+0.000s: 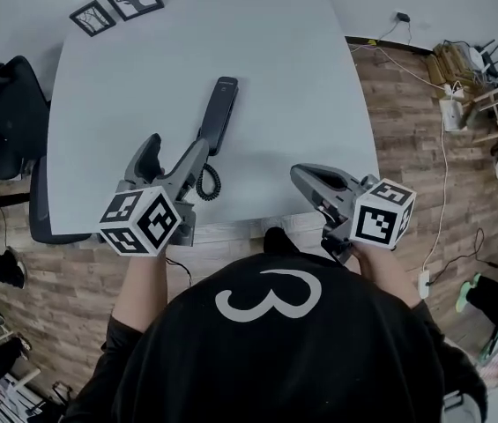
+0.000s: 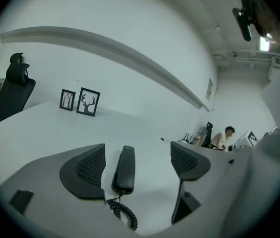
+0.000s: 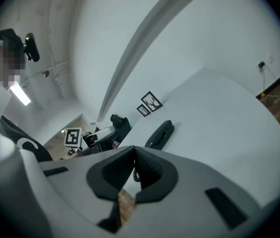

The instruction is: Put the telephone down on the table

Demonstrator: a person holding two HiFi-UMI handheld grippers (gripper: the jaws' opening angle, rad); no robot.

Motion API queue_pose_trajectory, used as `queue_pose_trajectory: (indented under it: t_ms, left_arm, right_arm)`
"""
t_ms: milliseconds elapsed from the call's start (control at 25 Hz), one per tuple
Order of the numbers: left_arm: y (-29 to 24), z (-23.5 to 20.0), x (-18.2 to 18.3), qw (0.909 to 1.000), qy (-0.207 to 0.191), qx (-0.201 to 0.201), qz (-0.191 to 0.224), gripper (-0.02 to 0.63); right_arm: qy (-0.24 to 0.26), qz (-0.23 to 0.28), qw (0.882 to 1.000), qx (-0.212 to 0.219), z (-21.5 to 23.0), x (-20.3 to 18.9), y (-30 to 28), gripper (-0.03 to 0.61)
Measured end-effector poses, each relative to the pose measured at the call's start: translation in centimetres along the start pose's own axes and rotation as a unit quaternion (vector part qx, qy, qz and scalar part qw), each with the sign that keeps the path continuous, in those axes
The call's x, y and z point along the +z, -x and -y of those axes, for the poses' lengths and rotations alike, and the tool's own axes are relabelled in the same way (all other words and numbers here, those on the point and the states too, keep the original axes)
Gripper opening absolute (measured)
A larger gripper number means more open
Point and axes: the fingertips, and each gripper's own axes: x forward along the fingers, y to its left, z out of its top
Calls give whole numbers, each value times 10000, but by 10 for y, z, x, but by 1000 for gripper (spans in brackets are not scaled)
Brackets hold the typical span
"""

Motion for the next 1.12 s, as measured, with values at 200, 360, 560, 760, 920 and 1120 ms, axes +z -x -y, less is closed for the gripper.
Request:
queue_pose_trajectory:
  t_ms: [200,360,560,760,920,1120]
  left_arm:
    - [62,50,12,9950,-218,-974,99,240]
    - [114,81,5,9873,-495,-1511,9,35]
    - [166,104,-22,9777,-697,-1960,-278,12]
    - [197,118,-51,9736,-681,-2152,-349,12]
    - [217,127,-62,9705,-631,-2289,-424,12]
    - [236,132,-67,9676,-747,-2379,-410,12]
  right_arm:
    - [484,43,9986,213,-54,-8,-2,9]
    - [687,106,9971,320,-97,-22,4,9]
    - [943,289,9945,357,-144,-36,20,9]
    - [1254,224,9915,275,-175,-64,33,9]
    - [1216,204,9920,276,-192,-84,41,9]
    - [1192,276,9921,288,-209,-96,44,9]
